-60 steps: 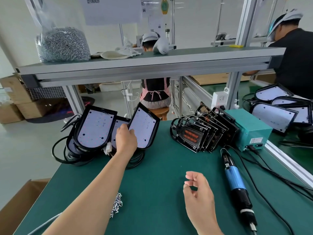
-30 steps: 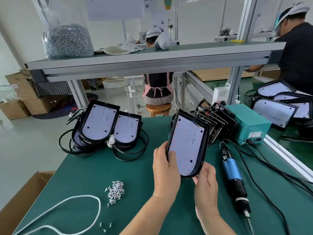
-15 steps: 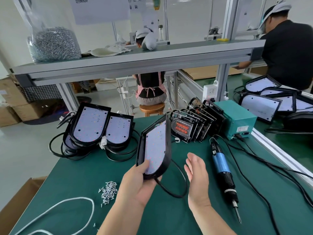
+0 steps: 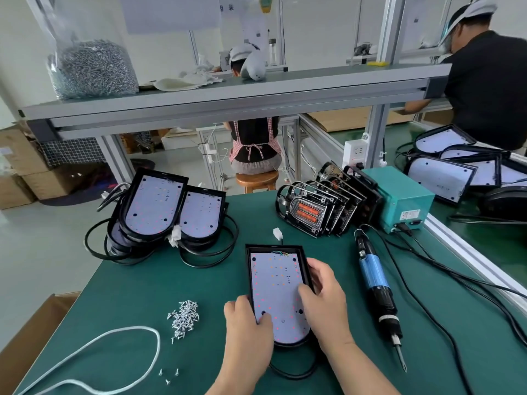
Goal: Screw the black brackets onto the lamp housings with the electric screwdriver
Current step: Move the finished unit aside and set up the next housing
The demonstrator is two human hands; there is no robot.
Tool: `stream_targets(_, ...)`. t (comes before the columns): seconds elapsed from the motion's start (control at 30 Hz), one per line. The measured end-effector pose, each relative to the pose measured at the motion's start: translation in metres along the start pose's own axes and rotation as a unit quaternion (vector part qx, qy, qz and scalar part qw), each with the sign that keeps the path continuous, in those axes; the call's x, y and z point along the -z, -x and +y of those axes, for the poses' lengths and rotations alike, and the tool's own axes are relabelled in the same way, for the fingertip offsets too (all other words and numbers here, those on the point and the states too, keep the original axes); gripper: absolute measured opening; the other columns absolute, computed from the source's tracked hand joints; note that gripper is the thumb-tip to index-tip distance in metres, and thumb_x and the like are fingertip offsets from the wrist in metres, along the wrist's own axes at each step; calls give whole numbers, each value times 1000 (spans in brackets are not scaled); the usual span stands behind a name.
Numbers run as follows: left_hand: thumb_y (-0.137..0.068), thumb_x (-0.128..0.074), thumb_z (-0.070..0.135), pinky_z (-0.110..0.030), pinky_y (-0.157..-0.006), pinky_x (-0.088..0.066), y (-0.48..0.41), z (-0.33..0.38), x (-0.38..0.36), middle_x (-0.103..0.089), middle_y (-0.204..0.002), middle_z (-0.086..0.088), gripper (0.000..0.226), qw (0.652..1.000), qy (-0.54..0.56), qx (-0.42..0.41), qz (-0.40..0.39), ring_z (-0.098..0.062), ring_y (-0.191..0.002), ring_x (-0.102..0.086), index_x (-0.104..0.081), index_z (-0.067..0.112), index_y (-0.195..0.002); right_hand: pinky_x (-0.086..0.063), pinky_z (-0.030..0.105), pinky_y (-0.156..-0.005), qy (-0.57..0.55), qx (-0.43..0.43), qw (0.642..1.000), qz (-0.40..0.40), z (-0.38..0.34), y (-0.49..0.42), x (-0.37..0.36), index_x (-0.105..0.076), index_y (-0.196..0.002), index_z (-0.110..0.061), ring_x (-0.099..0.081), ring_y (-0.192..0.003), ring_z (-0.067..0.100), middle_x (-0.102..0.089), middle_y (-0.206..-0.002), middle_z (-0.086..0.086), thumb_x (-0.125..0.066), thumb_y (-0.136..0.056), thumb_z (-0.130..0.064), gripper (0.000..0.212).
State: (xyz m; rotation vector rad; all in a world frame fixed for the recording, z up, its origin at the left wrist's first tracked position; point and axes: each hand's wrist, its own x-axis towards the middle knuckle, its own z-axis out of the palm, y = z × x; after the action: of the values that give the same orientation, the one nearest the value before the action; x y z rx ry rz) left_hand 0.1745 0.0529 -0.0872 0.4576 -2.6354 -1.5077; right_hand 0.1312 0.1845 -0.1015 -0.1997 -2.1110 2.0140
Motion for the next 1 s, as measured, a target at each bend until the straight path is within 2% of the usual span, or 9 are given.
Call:
stream_targets(0.13, -92, -61, 33, -34, -99, -41, -7, -2, 4, -51, -112, 4, 23, 998, -32, -49, 22, -11, -107, -44, -59, 20, -111, -47, 10, -91, 43, 5, 999, -3, -1, 3, 2, -61, -130, -23, -57, -105, -17, -66, -116, -22, -51, -80, 12, 62)
stream_targets(0.2, -94, -59, 36, -33, -93, -47, -13, 3, 7, -61, -108, 11, 20, 998, 53, -36, 20, -4, -102, -56, -59, 31, -114, -53, 23, -94, 52, 7, 999, -3, -4, 5, 3, -62, -129, -27, -62, -105, -9, -66, -115, -26, -51, -80, 10, 62)
stream_targets(0.3, -94, -60, 30, -26, -80, -49, -22, 4, 6, -68, -97, 16, 14, 995, 90, -42, 29, -4, -90, -63, -63, 33, -107, -48, 7, -76, 48, 5, 999, 9, -6, 6, 5, -64, -121, -29, -65, -93, -7, -68, -106, -22, -54, -78, 10, 58)
stream_targets(0.37, -92, -62, 29, -24, -78, -48, -27, 1, 5, -67, -92, 21, 34, 990, 130, -44, -2, 0, -84, -62, -57, 38, -125, -43, 3, -70, 47, -1, 999, 21, -6, 6, 7, -64, -116, -27, -63, -90, -10, -70, -103, -17, -56, -77, 10, 54)
stream_targets(0.43, -85, -63, 39, -24, -73, -45, -32, -5, 6, -53, -74, 14, 61, 982, 178, -52, -35, -5, -69, -51, -41, 51, -141, -44, 6, -73, 56, -5, 998, 22, -7, 8, 7, -63, -113, -29, -63, -93, -4, -70, -103, -15, -56, -78, 8, 51)
stream_targets(0.53, -77, -63, 38, -17, -74, -45, -39, -13, 11, -56, -77, 12, 69, 973, 208, -89, -46, -4, -70, -51, -40, 62, -137, -47, 19, -85, 69, -2, 997, 21, -7, 11, 7, -61, -109, -32, -62, -99, 0, -69, -107, -13, -56, -79, 5, 49)
stream_targets(0.67, -74, -57, 21, -9, -64, -42, -41, -21, 10, -55, -69, 19, 78, 970, 214, -107, -53, -5, -63, -47, -39, 60, -139, -43, 17, -84, 53, 3, 997, 48, -11, 5, 3, -60, -105, -36, -59, -99, -2, -64, -111, -18, -64, -87, -8, 34)
stream_targets(0.8, -69, -50, 15, -12, -60, -40, -45, -23, 7, -56, -66, 20, 83, 972, 199, -113, -56, -7, -61, -42, -38, 56, -141, -39, 21, -93, 49, 2, 995, 82, -23, -38, 0, -58, -120, -25, -58, -111, 8, -60, -122, -8, -61, -93, -10, 31)
stream_targets(1.0, -69, -50, 13, -35, -82, -45, -46, -25, 6, -65, -94, 3, 84, 971, 200, -105, -74, -15, -85, -53, -41, 49, -145, -41, 31, -93, 67, -64, 989, 116, -42, -121, 4, -42, -151, -12, -54, -125, 23, -54, -145, 8, -48, -97, 0, 55)
